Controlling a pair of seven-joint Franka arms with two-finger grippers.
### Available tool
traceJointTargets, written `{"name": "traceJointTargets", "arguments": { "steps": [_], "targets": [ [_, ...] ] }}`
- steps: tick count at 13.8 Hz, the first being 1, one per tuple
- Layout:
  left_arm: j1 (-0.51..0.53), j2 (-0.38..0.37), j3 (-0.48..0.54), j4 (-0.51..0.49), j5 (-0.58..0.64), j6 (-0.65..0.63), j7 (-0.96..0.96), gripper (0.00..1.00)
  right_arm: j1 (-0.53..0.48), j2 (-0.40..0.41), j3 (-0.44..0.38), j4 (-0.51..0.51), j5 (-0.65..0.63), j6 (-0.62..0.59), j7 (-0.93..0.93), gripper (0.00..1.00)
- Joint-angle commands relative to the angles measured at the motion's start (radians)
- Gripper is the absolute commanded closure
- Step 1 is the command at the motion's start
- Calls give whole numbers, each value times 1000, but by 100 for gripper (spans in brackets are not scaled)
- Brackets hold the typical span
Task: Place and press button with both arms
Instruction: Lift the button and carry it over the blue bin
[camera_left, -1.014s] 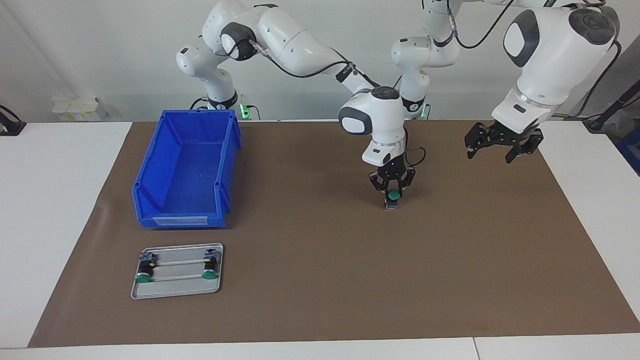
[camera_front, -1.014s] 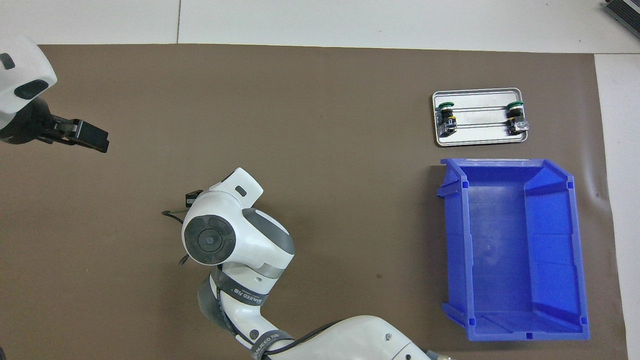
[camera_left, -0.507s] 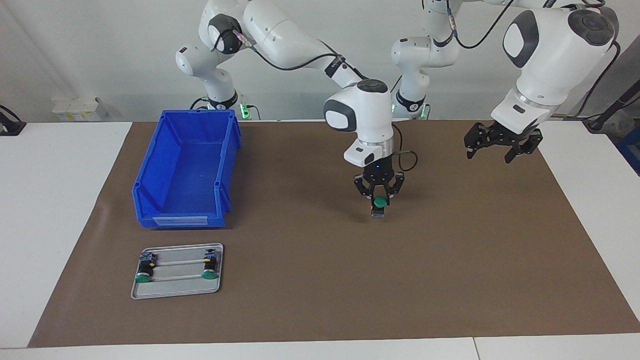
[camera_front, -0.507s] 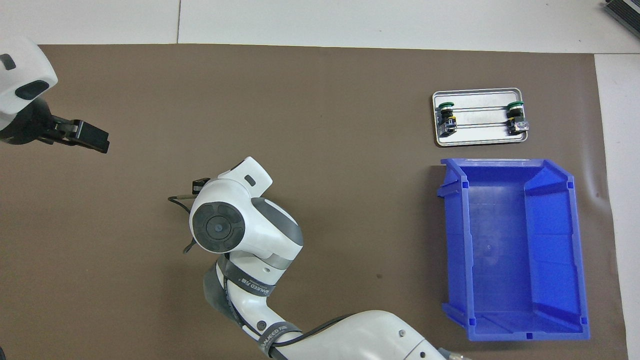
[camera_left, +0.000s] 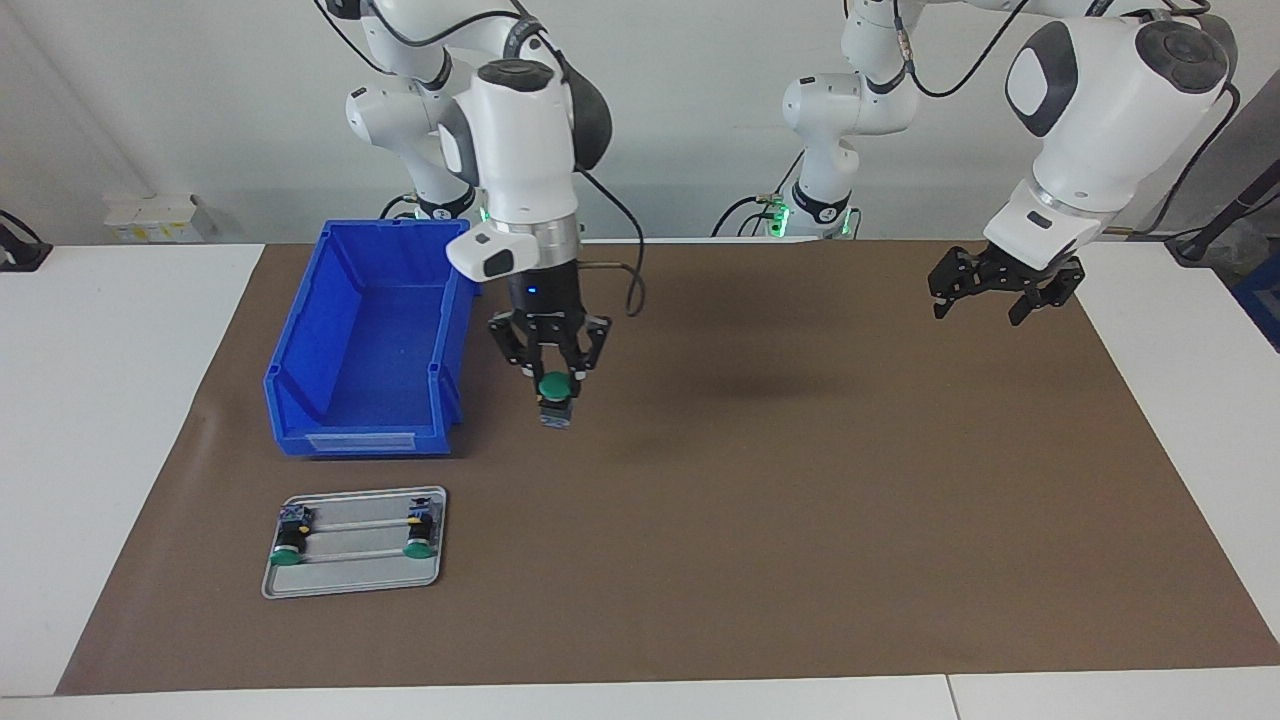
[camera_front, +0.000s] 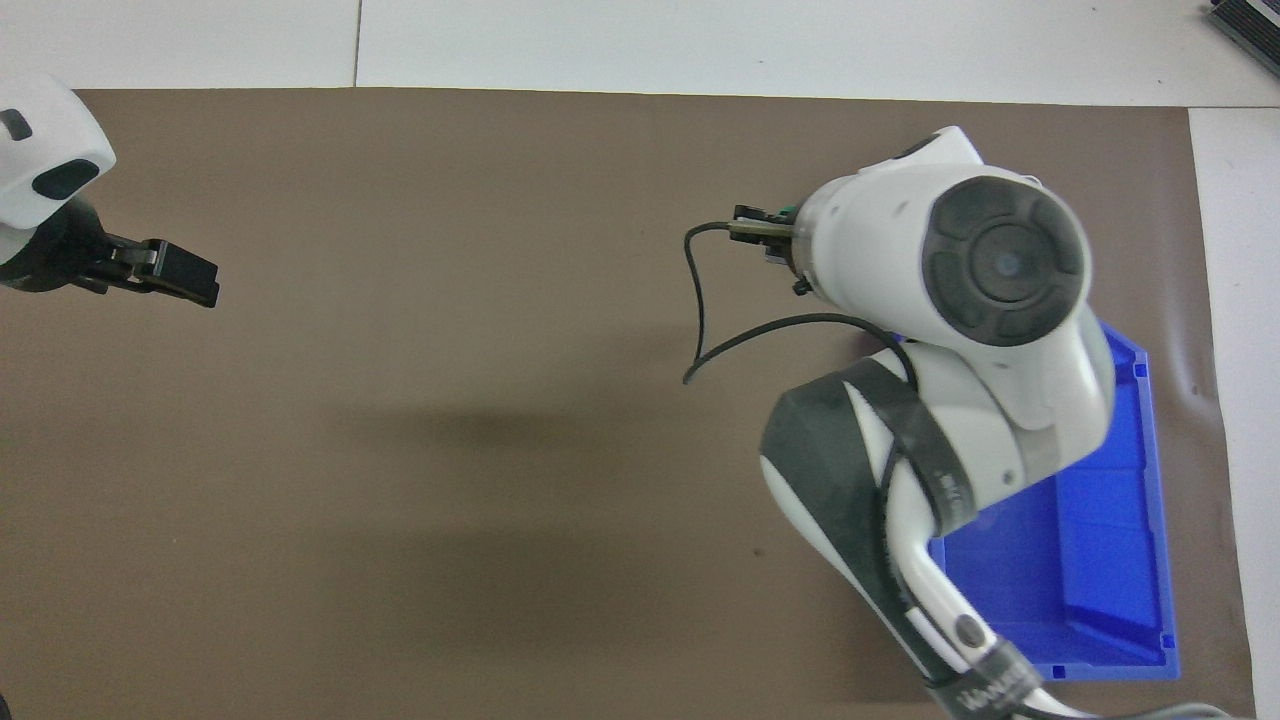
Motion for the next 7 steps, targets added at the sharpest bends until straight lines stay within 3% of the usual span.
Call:
{"name": "traceJointTargets", "arguments": {
  "steps": [1,4,7],
  "targets": [
    [7,-33,-5,-49,39,24,-20,0,-148,-149,16,-159,80,-62,-237,100],
    [6,-34,-6,-51,77,24,-20,0,-308,-231,16,-295,163,-71,-516,100],
    [6,-39,-8,-86,76,56,-24,0,-407,-315,13,-464,240,-27,-674,100]
  ]
}}
